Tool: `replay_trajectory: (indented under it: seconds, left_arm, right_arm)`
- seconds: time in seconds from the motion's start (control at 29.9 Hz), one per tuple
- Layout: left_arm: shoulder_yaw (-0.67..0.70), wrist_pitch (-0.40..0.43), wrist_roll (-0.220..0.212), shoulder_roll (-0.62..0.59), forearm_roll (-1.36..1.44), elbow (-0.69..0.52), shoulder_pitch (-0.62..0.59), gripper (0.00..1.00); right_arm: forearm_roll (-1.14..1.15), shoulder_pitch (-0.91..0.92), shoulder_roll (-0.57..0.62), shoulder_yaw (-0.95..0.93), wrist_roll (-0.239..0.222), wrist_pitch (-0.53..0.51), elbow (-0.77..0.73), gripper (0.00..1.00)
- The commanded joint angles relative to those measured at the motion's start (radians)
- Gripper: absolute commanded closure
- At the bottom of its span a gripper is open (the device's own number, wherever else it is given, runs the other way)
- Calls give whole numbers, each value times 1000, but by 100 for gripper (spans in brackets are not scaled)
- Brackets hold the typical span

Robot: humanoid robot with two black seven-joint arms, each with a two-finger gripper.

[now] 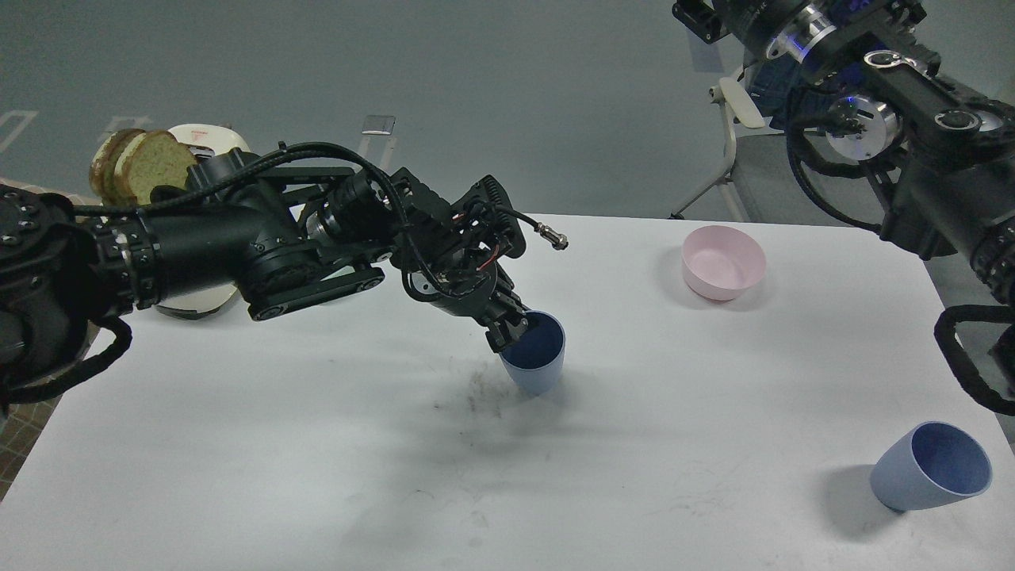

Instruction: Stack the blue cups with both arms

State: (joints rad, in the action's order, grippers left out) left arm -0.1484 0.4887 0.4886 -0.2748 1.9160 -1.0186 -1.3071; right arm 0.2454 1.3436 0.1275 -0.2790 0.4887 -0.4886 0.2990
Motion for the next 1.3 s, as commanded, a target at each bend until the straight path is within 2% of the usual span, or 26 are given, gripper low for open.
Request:
replay_trajectory:
  seconds: [0.0, 0.1, 0.13, 0.2, 0.47, 0.67, 0.83, 0.9, 0.97, 1.1, 1.24, 1.27]
  left_arm:
    - [1, 0, 0, 12, 0, 0, 2, 49]
    - [1, 0, 0, 17, -2, 0, -1, 35]
    - [1, 0, 0, 17, -3, 0, -3, 27]
    - [3, 0, 0, 17, -9, 0, -8, 22]
    - [16, 0, 0, -3, -67, -3, -64, 18]
    - [56, 0, 0, -93, -379, 0, -135, 17]
    - [124, 0, 0, -219, -610, 28, -133, 17]
    - [164, 0, 0, -276, -762, 60, -106, 17]
    - [188, 0, 0, -303, -868, 77, -69, 17]
    - [292, 0, 0, -351, -1255, 103, 43, 17]
    - [317, 0, 0, -380, -1387, 103, 78, 17]
    - [319, 0, 0, -383, -1406, 103, 89, 17]
  right_arm:
    - [0, -3, 0, 0, 0, 0, 0, 0]
    - [0, -8, 3, 1, 0, 0, 0, 0]
    - [0, -9, 3, 0, 0, 0, 0, 0]
    - [0, -9, 4, 1, 0, 0, 0, 0]
    - [0, -9, 17, 3, 0, 0, 2, 0]
    - [0, -17, 86, 92, 0, 0, 63, 0]
    - [6, -17, 247, 147, 0, 0, 238, 0]
    - [56, -17, 363, 161, 0, 0, 340, 0]
    - [99, -18, 423, 172, 0, 0, 394, 0]
    - [318, -35, 637, 192, 0, 0, 601, 0]
    - [495, -58, 812, 192, 0, 0, 767, 0]
    - [558, -72, 892, 192, 0, 0, 832, 0]
